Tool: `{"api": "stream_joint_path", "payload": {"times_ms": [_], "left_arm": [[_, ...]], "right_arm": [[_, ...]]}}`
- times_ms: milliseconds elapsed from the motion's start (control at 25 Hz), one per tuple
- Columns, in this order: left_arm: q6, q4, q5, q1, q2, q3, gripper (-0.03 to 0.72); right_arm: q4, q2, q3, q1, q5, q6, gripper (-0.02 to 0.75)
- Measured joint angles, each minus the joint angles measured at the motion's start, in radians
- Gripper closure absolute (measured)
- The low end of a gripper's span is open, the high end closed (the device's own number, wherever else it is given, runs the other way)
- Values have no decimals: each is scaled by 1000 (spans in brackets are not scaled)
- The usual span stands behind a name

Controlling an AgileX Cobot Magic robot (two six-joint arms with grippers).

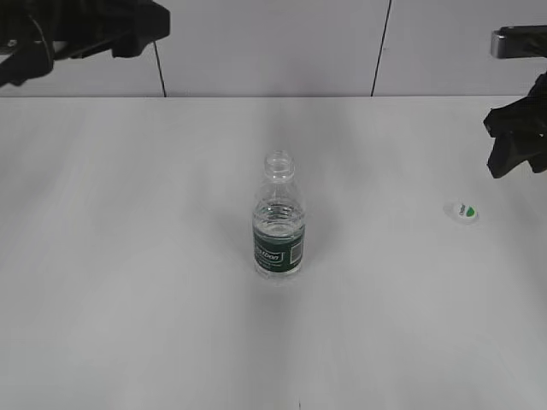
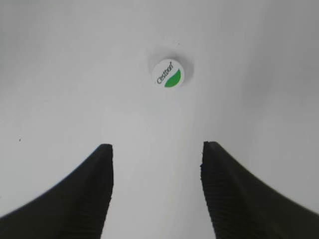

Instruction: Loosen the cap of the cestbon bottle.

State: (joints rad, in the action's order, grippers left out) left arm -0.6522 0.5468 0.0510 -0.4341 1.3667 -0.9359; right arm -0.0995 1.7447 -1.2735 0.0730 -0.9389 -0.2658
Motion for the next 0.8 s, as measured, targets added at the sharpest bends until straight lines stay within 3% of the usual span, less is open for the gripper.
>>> {"api": "stream_joint_path", "payload": {"times_ms": [200,320,560,800], "left_arm": [[15,-39,196,32,-1,-62,109],[118,-158,297,72,-1,-105,110],[437,-497,461,229,-1,-170,117],[573,-600,640,387,-1,-173,139]], "right_arm": [[-23,-17,0,0,-97,5,311],[-33,-37,0,0,-121,6,311],[-38,-62,0,0,-138,6,311],[-42,-66,0,0,-145,8,311]]}}
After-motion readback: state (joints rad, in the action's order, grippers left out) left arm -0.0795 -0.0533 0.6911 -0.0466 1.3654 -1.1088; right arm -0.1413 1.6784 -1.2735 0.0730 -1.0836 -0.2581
